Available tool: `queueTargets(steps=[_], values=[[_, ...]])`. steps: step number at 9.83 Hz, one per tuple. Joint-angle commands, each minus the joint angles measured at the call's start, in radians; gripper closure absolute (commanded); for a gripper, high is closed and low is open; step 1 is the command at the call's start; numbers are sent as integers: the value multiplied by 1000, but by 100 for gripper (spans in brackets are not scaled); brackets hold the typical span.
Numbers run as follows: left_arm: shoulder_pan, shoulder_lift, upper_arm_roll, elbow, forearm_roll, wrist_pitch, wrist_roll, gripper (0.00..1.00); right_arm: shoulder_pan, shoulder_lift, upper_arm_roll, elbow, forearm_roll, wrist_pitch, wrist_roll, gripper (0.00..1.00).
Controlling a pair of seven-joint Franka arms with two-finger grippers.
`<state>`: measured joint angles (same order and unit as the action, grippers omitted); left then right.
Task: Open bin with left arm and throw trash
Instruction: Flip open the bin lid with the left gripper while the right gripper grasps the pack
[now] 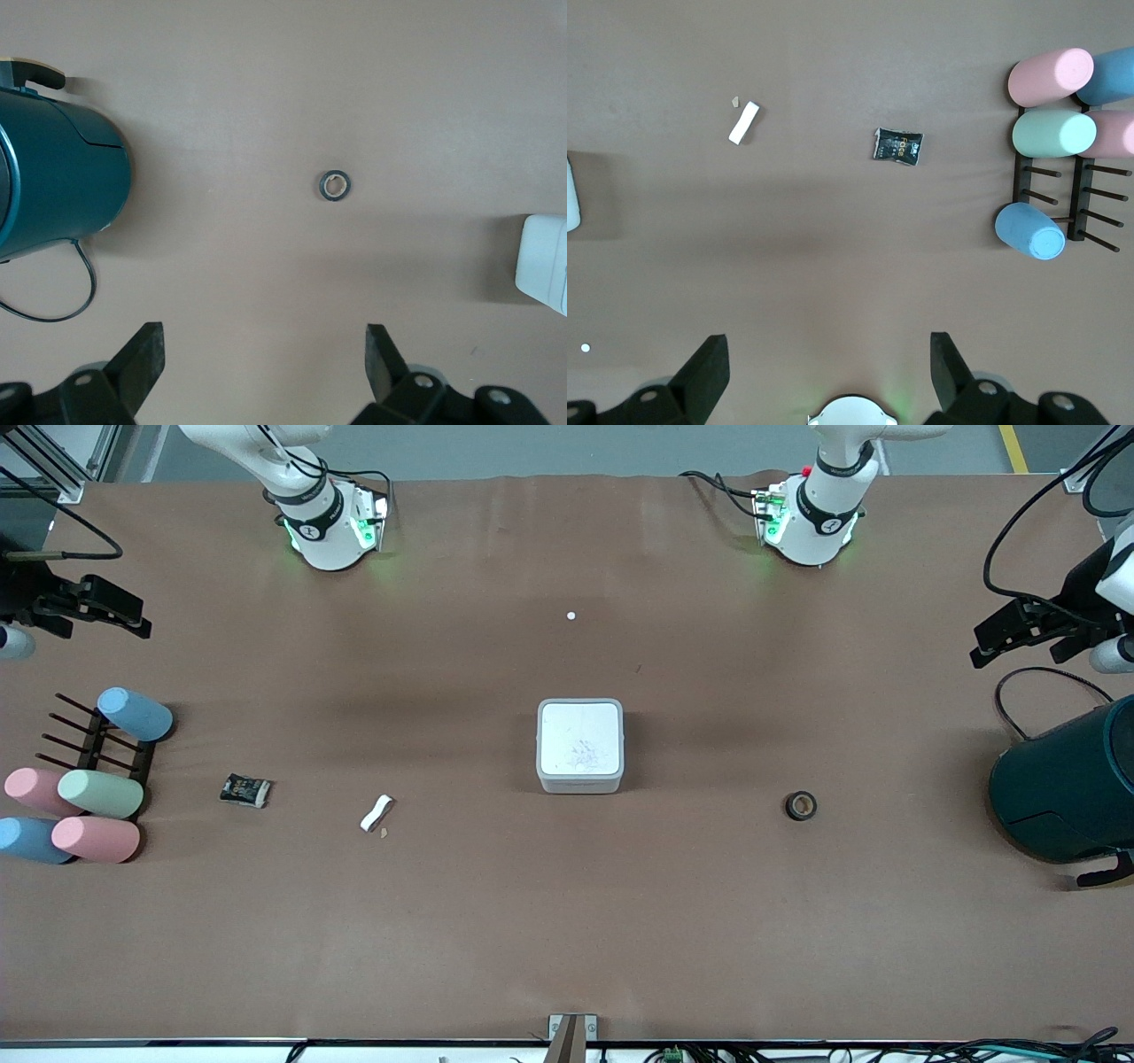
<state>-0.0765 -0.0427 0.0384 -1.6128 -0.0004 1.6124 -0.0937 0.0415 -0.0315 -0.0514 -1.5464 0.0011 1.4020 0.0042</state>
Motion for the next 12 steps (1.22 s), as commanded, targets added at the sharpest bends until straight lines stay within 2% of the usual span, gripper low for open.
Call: queueTargets(steps=[1,3,4,5,6,7,8,9,10,12], values=[[1,41,-8,61,49,-9,46,0,6,-5,-2,0,14,2,19,0],[-6,58,-12,51,45,-22,57,0,5,1,-2,-6,16,2,22,0],[-6,63,-37,41,28,-52,61,5,8,16,-2,-17,17,3,22,0],[-18,98,-85,42,22,-52,46,32,11,62,-2,-17,17,34,20,0],[-47,166,-147,48,-12,-37,29,73,2,100,-2,-43,16,99,19,0],[-86,244,-194,50,-82,33,-16,84,-17,145,-5,-87,16,185,14,0],[-147,330,-225,78,-96,150,-76,96,-35,200,-5,-148,16,298,14,0],[-236,428,-232,136,-96,247,-157,100,-40,255,-5,-223,16,440,16,0],[-300,504,-232,180,-95,341,-241,100,-55,292,-5,-306,14,579,13,0],[-386,604,-232,172,-93,565,-285,100,-104,321,-5,-453,13,780,7,0]])
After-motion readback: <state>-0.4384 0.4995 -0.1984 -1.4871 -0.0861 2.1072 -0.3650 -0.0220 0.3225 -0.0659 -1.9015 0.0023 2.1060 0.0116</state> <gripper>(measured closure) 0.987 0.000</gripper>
